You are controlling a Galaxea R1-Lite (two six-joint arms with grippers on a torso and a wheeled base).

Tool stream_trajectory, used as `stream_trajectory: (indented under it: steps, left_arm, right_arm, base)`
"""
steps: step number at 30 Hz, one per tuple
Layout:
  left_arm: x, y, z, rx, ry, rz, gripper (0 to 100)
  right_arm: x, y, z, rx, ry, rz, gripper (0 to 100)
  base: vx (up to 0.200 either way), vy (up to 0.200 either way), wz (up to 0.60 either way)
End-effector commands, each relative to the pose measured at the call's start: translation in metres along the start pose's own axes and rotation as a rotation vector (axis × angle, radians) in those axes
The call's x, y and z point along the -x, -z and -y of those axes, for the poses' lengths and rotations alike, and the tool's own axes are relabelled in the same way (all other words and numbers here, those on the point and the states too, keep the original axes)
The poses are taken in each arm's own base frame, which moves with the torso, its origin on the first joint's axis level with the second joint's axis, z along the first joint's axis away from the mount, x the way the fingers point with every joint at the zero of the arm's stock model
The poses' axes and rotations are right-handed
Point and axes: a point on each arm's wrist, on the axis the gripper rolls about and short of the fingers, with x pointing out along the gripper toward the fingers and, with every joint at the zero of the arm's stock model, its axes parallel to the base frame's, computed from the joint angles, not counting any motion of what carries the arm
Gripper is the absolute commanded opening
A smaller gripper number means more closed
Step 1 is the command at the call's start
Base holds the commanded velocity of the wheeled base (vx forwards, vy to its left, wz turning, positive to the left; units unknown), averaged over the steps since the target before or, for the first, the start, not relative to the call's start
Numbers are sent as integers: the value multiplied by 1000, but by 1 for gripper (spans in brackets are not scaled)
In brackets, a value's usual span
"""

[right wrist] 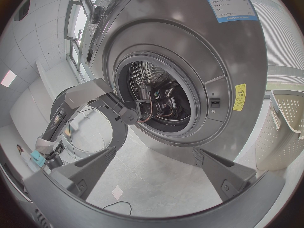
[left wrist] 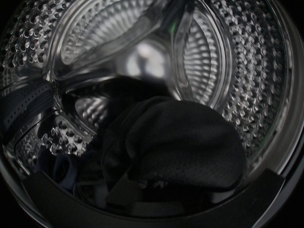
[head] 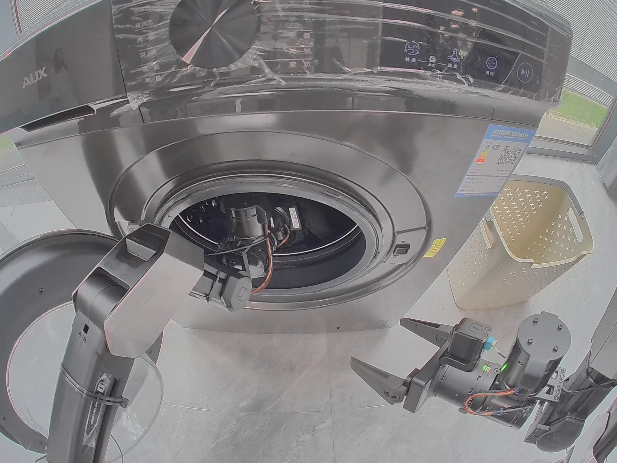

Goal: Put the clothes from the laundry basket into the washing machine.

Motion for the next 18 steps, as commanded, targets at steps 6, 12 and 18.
stream_trajectory:
  steps: [6,12,18]
  left_arm:
    - [-14,-6,-9,28,-27,101,0]
    - [0,8,-7,9,-29,7,100]
    - [45,8,1,-37,-4,-193,100]
  right_arm:
    - [-1,2,-2,1,-8,-9,100]
    - [-1,3,-2,1,-8,-10,100]
    - [-1,2,-2,1,-8,-9,100]
  base:
    - [0,0,0]
    - [0,0,0]
    - [0,0,0]
